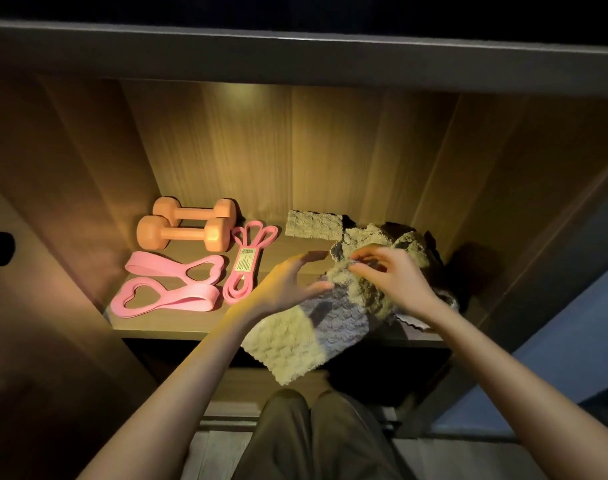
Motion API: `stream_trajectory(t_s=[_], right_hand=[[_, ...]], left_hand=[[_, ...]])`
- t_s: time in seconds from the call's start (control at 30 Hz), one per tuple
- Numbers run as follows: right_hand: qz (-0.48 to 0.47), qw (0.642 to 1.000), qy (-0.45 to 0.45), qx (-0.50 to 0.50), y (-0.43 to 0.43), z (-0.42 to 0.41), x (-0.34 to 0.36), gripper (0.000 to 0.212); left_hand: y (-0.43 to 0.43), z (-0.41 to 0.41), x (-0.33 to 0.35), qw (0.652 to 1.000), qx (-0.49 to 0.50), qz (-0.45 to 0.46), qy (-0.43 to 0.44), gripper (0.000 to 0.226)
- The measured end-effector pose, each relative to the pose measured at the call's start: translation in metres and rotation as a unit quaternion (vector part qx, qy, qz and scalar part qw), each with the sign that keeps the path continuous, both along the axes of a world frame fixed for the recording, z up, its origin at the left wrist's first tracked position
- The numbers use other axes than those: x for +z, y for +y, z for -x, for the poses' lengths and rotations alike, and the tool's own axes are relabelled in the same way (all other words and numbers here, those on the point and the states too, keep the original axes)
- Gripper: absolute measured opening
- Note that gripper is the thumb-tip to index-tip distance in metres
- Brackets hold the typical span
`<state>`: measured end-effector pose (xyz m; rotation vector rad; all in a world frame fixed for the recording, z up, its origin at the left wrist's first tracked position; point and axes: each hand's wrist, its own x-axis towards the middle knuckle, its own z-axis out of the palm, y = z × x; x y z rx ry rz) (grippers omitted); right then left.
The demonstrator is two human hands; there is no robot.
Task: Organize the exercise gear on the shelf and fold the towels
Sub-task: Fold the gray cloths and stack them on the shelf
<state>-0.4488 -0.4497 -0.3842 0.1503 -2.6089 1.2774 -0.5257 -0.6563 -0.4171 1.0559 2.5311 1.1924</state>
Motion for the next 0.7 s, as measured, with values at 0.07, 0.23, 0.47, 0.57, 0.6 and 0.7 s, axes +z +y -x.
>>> stream_trajectory(t_s=[0.07,0.23,0.47,0.57,0.6,0.7], right_hand=[[0.027,0.999,0.019,0.028,-0.007,-0.003,0.016,0.011],[0.039,0.995,0.084,0.027,-0.015,-0.008,0.035,0.010],[0.118,0.978,-0.046,-0.165,-0.012,-0.010,-0.003,0.059],[0.204,0.946,-0.206,-0.142,-0.009,-0.018,-0.024,0.109],[0.228,0.932,-0.263,-0.102,-0.010,-0.022,-0.029,0.113],[0.250,0.918,-0.308,-0.010,-0.021,-0.031,-0.040,0.094]], left_hand=[[0.002,-0.003,0.012,1.000,0.006,0.017,0.019,0.057],[-0.010,-0.020,0.019,0.998,-0.019,-0.019,-0.053,0.029],[-0.029,-0.041,0.027,0.976,0.009,-0.141,-0.164,0.021],[-0.038,-0.046,0.033,0.964,0.017,-0.178,-0.199,0.025],[-0.040,-0.048,0.034,0.959,0.024,-0.191,-0.208,0.032],[-0.046,-0.049,0.033,0.949,0.036,-0.214,-0.228,0.052]])
